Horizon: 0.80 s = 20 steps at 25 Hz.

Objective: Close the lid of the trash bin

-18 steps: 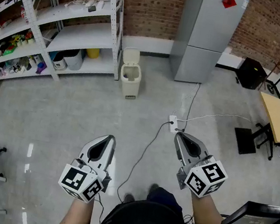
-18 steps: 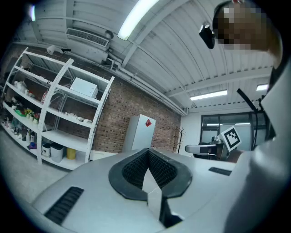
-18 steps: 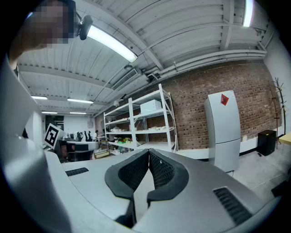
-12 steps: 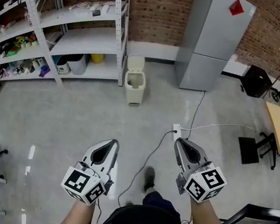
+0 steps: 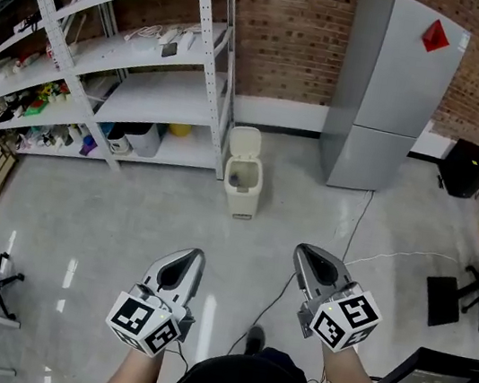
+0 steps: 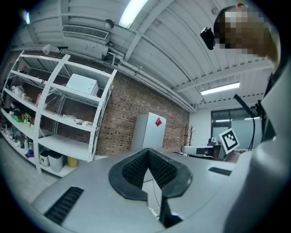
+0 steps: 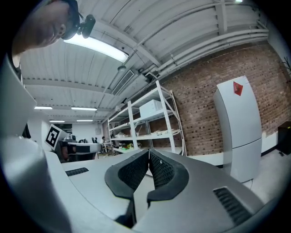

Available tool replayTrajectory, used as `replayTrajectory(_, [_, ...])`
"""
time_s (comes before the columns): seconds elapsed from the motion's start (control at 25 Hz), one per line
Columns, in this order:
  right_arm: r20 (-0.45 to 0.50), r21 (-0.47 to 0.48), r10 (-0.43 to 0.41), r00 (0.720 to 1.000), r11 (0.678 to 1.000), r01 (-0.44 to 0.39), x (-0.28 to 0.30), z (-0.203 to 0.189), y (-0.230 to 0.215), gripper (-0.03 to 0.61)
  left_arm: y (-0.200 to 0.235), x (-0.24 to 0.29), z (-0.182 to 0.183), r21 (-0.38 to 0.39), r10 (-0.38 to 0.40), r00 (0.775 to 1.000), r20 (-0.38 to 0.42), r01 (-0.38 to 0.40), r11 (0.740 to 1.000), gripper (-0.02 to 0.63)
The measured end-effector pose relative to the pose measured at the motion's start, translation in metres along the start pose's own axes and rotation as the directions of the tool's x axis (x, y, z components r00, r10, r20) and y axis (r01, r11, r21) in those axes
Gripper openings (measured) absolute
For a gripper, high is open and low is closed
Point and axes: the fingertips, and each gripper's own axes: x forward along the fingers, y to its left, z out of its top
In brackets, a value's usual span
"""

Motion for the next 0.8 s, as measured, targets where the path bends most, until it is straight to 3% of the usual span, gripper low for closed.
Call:
replayTrajectory(0.16, [0.010, -0.022, 0.029, 1.000, 0.999, -0.029, 0.047, 0.021, -0.050, 0.009, 0.025, 0.053, 0.016, 0.008, 0.040, 0.999, 0.008, -0.041, 0.999, -0.011])
replayTrajectory(0.32, [-0.005, 0.004, 0.026, 1.000, 1.000, -0.026, 0.089, 0.018, -0.083, 0.009, 0.056, 0.093, 0.024, 0.021, 0.063, 0.998, -0.002, -0.063, 0.998, -0.012])
replayTrajectory(0.48, [-0.028, -0.052, 0.016, 0.999, 0.998, -0.017, 0.135, 0.014, -0.106, 0.009, 0.102, 0.131, 0.022, -0.005, 0.102, 0.994, -0.029, -0.103, 0.995, -0.011])
replayTrajectory(0.8, [-0.048, -0.014, -0.035, 0.998, 0.999, 0.034, 0.261, 0.013, -0.145, 0.009, 0.211, 0.209, 0.030, -0.017, 0.046, 0.999, 0.003, -0.046, 0.999, -0.011])
